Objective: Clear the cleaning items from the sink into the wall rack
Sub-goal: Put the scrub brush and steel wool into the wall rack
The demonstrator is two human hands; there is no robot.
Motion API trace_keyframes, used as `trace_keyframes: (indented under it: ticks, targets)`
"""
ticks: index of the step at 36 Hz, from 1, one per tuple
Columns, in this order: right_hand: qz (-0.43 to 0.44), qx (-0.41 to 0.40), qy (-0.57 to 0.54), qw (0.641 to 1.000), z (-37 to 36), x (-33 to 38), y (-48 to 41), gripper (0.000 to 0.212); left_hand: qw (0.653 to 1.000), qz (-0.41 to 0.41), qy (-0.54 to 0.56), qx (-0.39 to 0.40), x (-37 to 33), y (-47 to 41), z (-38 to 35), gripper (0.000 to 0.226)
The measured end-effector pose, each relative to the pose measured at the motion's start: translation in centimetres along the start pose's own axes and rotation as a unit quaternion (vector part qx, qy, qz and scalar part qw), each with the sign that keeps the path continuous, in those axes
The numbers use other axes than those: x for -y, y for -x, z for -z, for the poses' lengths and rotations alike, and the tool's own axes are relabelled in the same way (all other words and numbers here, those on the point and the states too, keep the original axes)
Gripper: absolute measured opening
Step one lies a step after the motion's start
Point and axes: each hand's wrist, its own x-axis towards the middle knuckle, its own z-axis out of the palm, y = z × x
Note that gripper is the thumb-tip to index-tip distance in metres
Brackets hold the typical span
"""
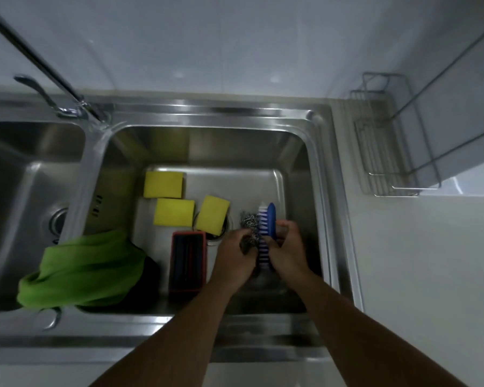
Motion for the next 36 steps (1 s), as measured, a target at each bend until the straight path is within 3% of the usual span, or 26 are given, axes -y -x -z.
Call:
trace_keyframes:
  ticks: [4, 12, 19, 27, 29, 32, 36]
  targets:
    - [0.041, -0.017, -0.053, 0.998, 1.1, 2.3, 1.3, 0.042, 0.998, -0.049, -0.028, -0.038, -2.3, 0.0, 1.4, 0.032]
    - [0.125, -0.027, -0.112, 0.985, 3.2, 7.6, 3.9, 0.045, 0.987, -0.153, -0.032, -0.038, -7.3, 1.3, 3.9, 0.031]
    - [0.146, -0.049, -0.206, 0.966, 6.2, 11.4, 5.9, 0.046, 0.982, -0.180, -0.012, -0.056, -11.5, 2.5, 5.8, 0.029]
    - [0.179, -0.277, -0.226, 0.917, 10.2, 15.2, 7.8, 0.030, 0.965, -0.245, -0.011, -0.095, -15.7, 2.7, 6.8, 0.027]
    - [0.177, -0.271, -0.259, 0.910, 11.2, 16.5, 8.1, 0.028, 0.961, -0.260, -0.019, -0.094, -16.7, 2.8, 6.9, 0.028]
    - [0.152, -0.195, -0.337, 0.909, 12.4, 18.5, 8.8, 0.024, 0.957, -0.269, -0.019, -0.102, -18.2, 2.7, 6.7, 0.029]
    - [0.185, -0.133, -0.343, 0.912, 13.8, 22.0, 10.3, 0.042, 0.958, -0.271, 0.000, -0.095, -20.6, 3.0, 6.3, 0.028]
